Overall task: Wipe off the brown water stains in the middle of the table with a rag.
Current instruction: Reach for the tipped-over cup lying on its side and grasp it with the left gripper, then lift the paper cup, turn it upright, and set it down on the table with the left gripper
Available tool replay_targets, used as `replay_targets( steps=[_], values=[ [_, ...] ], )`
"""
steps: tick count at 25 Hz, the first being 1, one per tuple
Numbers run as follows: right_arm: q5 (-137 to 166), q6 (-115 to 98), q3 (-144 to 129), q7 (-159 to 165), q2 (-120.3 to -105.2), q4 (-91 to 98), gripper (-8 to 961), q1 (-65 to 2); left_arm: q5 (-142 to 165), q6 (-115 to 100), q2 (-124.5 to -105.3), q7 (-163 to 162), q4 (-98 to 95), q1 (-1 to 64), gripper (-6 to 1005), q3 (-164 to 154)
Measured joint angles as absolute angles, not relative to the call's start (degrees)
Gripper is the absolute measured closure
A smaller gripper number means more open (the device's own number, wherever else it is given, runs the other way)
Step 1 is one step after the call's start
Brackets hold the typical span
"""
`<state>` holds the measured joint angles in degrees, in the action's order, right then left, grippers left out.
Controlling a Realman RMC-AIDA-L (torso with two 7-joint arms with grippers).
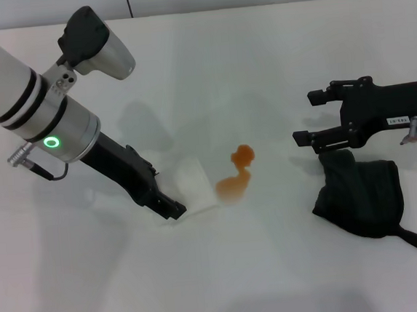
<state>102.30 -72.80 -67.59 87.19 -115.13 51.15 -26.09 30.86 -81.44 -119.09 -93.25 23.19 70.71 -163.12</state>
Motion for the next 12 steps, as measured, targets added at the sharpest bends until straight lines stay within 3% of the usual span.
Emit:
replay_targets(
  steps=[12],
  values=[
    [102.3, -73.02, -67.35, 87.19, -115.14, 51.22, 95, -26.11, 25.13, -85.76, -118.86, -93.87, 28.09, 72.61, 287, -163.13]
  ],
)
